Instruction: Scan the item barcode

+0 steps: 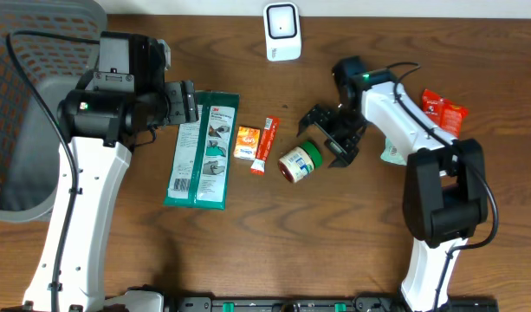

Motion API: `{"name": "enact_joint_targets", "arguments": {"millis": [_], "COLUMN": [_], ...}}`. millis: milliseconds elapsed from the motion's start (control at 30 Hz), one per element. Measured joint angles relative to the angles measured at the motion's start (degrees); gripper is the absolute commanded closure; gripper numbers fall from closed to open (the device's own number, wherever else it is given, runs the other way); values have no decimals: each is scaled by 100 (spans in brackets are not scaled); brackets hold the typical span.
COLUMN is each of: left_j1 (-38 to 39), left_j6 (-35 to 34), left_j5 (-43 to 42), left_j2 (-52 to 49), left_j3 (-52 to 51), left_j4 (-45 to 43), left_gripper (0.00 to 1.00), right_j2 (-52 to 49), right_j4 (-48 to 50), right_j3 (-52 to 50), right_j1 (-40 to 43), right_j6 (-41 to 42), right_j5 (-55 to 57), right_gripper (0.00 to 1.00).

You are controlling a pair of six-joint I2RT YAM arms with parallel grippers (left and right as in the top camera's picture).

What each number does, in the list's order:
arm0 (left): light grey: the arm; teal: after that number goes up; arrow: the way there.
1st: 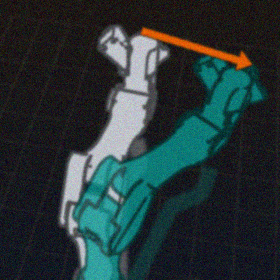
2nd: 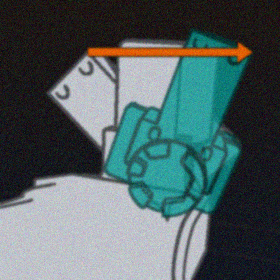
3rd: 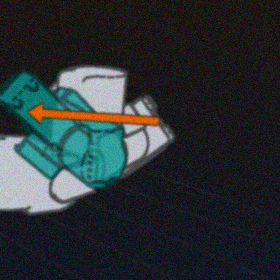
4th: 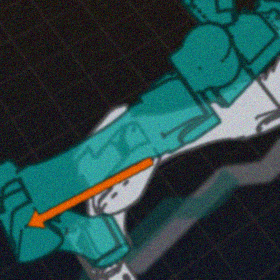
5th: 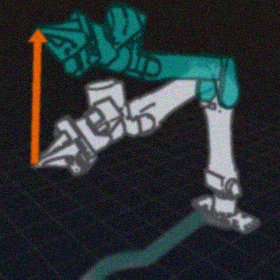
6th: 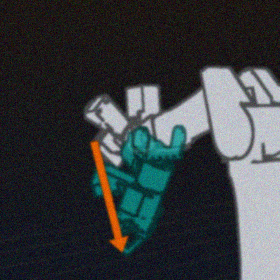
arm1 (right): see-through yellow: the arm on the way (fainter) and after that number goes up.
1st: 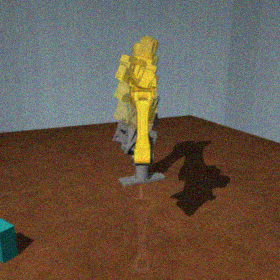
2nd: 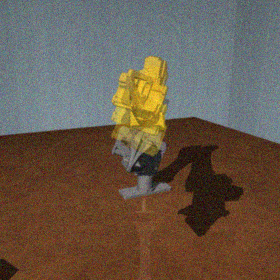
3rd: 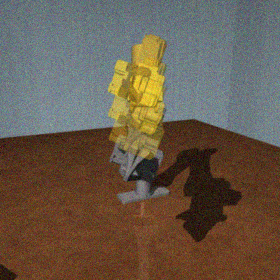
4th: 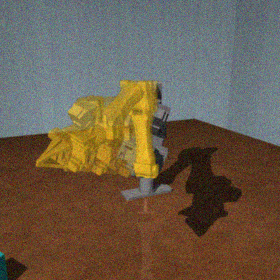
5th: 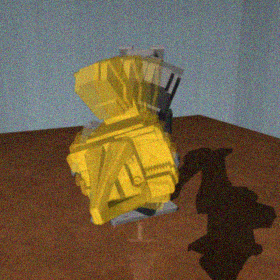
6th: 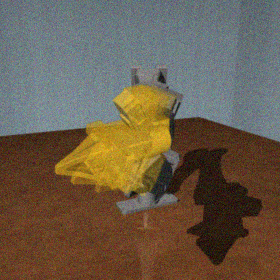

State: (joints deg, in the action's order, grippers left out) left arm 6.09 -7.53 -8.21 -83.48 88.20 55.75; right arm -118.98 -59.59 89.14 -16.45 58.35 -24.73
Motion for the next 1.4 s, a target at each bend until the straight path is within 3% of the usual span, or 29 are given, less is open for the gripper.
{"name": "enact_joint_targets", "arguments": {"millis": [400, 600, 1033, 1100, 1400], "left_j1": [0, 0, 0, 0, 0], "left_j6": [0, 0, 0, 0, 0], "left_j5": [2, 0, 2, 2, 2], "left_j2": [0, 0, 0, 0, 0], "left_j3": [0, 0, 0, 0, 0], "left_j4": [0, 0, 0, 0, 0], "left_gripper": [20, 20, 20, 20, 20], "right_j2": [2, 2, 2, 2, 2], "right_j4": [219, 282, 350, 352, 396], "right_j3": [0, 0, 0, 0, 0], "right_j1": [-568, -708, -824, -874, -1025], "right_j6": [870, 1016, 638, 546, 68], "right_j5": [695, 994, 1427, 1449, 1672], "right_gripper": [1, 8, 17, 23, 32]}}
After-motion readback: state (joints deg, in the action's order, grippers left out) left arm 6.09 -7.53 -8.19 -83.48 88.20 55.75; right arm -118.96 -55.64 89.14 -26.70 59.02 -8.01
